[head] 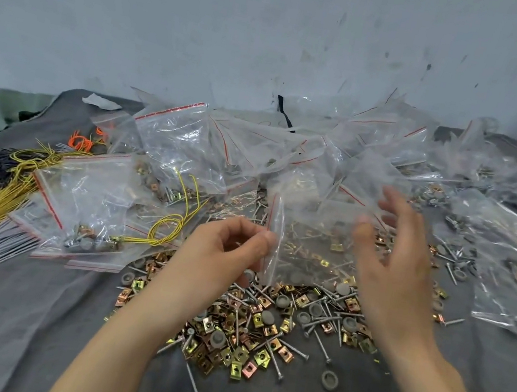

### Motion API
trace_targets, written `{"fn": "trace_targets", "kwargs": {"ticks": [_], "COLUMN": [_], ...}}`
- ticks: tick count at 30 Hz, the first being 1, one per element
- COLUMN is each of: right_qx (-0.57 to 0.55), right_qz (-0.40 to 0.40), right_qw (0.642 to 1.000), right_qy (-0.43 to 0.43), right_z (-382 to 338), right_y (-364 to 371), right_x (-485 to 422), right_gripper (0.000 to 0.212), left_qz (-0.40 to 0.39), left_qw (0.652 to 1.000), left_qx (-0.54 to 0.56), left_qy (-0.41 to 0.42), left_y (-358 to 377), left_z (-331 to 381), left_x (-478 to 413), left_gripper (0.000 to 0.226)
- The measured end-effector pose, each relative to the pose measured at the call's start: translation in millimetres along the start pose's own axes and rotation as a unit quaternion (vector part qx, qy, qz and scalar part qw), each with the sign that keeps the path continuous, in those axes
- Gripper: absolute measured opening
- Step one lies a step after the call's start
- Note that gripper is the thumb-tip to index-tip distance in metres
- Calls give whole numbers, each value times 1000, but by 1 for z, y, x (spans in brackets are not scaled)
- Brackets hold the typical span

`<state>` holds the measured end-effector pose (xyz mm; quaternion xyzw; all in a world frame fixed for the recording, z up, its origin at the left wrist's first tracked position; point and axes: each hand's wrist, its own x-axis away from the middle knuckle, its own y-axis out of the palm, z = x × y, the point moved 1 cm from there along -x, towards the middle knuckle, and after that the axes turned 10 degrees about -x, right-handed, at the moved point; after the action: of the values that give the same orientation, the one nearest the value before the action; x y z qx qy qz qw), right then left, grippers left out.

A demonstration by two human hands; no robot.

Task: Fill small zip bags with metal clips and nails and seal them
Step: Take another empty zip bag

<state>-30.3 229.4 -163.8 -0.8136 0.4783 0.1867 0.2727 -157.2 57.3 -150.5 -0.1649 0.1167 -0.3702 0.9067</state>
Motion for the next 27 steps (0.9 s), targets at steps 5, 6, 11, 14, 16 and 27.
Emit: {"fn": "trace_targets", "kwargs": {"ticks": [5,6,11,14,16,27], "right_qx": [51,74,124,111,108,88], "right_qz": [-279,-307,-301,-280,-263,-232], "right_qw": [953,941,930,936,940,949], "right_qy": [-110,-121,-171,-181,-190,-194], "right_z": [-14,-13,-9,-9,-9,-11], "right_y": [23,27,32,30,29,32], "right_x": [10,13,14,14,16,18], "right_gripper": [91,106,132,118,107,89], "left_qz": [3,-1,-43,-55,-47,68], "left_qw": [1000,1000,999,998,999,986], "left_qx": [-4,-6,-9,-2,7,-122], "left_qy": [22,26,29,28,21,89], "left_y": [5,5,4,2,1,8], "left_z": [0,1,2,2,1,3], "left_x": [-1,-1,2,3,3,5], "left_gripper": [13,14,31,33,32,16]}}
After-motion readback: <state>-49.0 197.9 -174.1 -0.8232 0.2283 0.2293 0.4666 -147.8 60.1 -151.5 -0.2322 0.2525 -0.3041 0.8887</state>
